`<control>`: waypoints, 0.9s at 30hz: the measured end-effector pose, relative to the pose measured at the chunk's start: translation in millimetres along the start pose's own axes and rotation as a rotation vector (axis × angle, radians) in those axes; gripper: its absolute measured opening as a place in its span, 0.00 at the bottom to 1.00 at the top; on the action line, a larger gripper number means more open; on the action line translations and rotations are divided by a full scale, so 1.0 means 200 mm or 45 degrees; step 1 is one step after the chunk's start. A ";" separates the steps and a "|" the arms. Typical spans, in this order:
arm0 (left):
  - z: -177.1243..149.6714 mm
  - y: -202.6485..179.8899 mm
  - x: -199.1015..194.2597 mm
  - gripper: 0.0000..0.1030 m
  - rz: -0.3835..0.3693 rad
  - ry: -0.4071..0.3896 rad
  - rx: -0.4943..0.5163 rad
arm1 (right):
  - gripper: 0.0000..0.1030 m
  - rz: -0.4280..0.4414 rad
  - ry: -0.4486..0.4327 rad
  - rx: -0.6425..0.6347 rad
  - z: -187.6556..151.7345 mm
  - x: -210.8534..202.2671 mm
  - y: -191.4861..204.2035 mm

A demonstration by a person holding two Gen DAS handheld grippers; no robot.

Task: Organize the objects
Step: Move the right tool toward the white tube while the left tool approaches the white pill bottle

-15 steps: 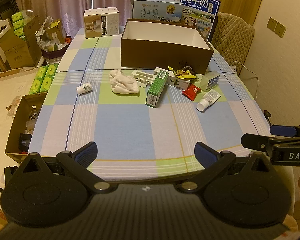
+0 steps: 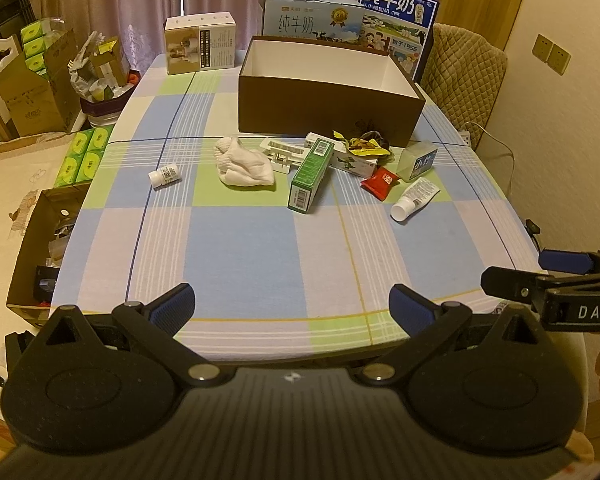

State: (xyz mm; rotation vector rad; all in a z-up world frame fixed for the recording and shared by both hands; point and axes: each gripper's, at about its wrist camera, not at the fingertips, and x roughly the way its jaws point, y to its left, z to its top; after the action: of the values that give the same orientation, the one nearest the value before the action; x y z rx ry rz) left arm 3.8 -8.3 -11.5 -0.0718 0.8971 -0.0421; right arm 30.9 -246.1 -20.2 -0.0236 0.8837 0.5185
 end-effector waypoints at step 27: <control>0.06 0.07 0.13 0.99 0.006 0.040 -0.020 | 0.98 -0.011 0.029 -0.008 0.05 0.09 -0.05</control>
State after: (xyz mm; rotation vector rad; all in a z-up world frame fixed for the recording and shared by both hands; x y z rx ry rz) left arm 29.6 3.7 -24.0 -0.0842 0.9289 -0.0320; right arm 51.4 -244.5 -29.7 -0.0388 0.9042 0.5138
